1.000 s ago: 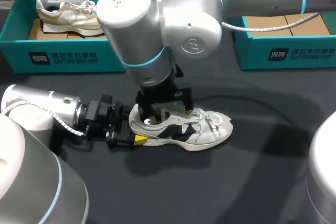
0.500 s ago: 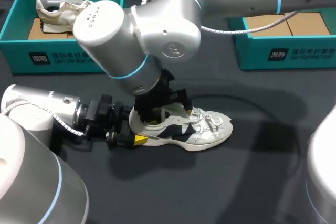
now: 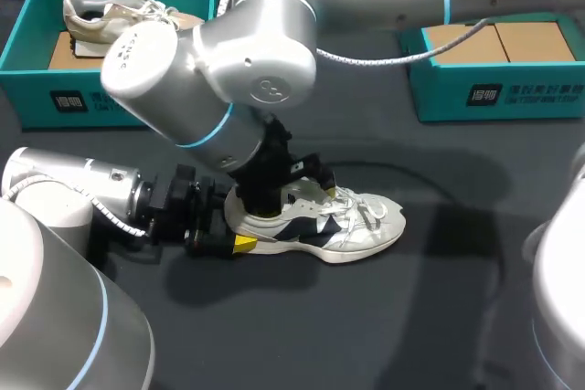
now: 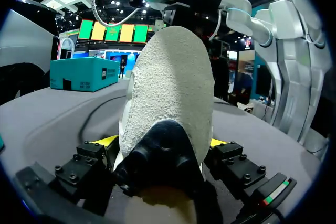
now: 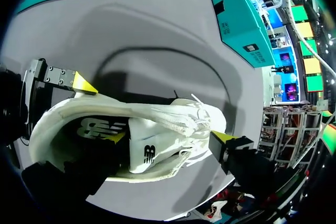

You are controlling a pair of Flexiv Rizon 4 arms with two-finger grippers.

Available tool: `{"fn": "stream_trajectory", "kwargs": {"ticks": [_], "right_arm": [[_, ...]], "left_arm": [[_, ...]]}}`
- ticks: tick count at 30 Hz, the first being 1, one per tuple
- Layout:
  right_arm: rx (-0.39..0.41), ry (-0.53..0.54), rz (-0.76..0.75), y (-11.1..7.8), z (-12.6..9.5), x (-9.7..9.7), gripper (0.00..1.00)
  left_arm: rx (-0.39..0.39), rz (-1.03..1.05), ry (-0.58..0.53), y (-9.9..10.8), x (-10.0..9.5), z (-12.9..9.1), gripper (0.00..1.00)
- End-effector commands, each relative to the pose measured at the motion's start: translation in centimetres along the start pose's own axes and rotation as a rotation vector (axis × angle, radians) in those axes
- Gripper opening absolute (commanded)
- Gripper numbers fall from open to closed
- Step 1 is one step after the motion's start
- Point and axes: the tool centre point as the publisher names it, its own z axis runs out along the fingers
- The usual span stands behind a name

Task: Take the shoe out of the shoebox, open the shoe tongue, remove and reinsert the insole, then place the shoe into the shoebox

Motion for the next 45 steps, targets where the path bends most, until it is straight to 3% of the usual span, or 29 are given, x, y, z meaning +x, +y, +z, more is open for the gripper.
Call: {"fn": "stream_trajectory", "kwargs": {"ticks": [1,7,24,34,39,45], "right_arm": [[-0.008,-0.067,0.595,-0.7,-0.2,-0.2,0.83],[-0.015,-0.065,0.621,-0.7,-0.5,-1.2,0.57],[0.004,0.043,0.639,-1.2,-1.2,-3.2,0.42],[0.074,0.14,0.577,-1.4,-1.4,-5.1,0.0],[0.11,0.176,0.527,-1.1,-1.0,-6.1,0.0],[0.156,0.333,0.423,-0.9,0.6,-8.8,0.0]], "left_arm": [[0.0,0.0,-0.002,0.1,0.0,0.2,0.0],[0.0,0.0,-0.002,0.1,0.0,0.2,0.0],[0.0,0.0,-0.002,0.1,0.0,0.2,0.0],[0.0,0.0,-0.002,0.1,0.0,0.2,0.0],[0.0,0.0,-0.002,0.1,0.0,0.2,0.0],[0.0,0.0,-0.002,0.1,0.0,0.2,0.0]]}}
